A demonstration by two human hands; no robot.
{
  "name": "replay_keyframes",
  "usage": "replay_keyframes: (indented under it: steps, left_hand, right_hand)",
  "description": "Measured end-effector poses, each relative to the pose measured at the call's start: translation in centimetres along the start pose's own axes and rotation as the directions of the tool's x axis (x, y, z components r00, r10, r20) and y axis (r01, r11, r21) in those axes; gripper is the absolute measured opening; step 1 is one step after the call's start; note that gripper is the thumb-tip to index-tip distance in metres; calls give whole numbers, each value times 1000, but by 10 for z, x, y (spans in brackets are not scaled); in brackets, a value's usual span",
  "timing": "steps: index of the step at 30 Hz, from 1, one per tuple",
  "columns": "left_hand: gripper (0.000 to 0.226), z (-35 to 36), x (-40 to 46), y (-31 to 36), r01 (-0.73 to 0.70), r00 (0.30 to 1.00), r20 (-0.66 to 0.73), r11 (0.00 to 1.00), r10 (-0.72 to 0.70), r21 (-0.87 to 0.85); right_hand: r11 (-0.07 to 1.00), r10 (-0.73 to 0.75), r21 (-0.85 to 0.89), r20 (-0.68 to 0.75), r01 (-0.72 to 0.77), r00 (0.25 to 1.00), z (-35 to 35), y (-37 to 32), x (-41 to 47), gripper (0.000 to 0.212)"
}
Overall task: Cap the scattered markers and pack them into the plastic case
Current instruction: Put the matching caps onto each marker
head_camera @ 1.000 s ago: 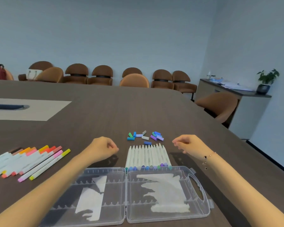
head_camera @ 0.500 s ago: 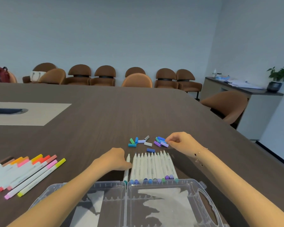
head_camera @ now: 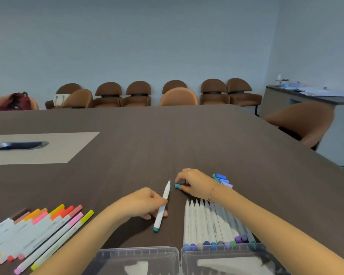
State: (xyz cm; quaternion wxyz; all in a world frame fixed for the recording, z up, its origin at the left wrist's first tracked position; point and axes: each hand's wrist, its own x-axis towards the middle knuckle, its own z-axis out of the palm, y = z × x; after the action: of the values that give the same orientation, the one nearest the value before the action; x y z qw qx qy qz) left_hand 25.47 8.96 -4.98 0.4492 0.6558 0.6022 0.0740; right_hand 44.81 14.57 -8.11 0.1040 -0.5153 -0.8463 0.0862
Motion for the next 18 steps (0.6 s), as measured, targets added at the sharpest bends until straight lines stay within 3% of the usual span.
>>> replay_keyframes:
  steps: [2,5,7,9,12,14,18]
  left_hand:
    - [24,-2,0,-3,-6,998,61,993,13,-116]
    - [23,0,2,-6,-8,991,130,977,36,-212]
    - [19,2,3,-6,-6,984,171,964,53,-267]
    - [18,3,2,-5,2,978,198,952,61,-305]
    - [20,3,0,-5,-1,977,197,931,78,-366]
    - [20,1,0,-5,-21,982,165,914,95,-405]
    - [20,-2,-2,-7,-35,986,134,908,100,-417]
  right_hand:
    - [998,-13,53,-43,15,999,-2,2,-6,31]
    - [926,133,372,-164,-64,978,-8,2,-17,28]
    - [758,270,639,-125,-130,955,-15,1,-26,22]
    - [498,357,844,12,-201,934,-19,-1,-34,19]
    - [212,380,945,155,-249,912,-19,-1,-45,21]
    - [189,385,945,177,-265,906,-19,-1,-47,25]
    - [312,360,916,133,-254,923,-21,2,-46,22]
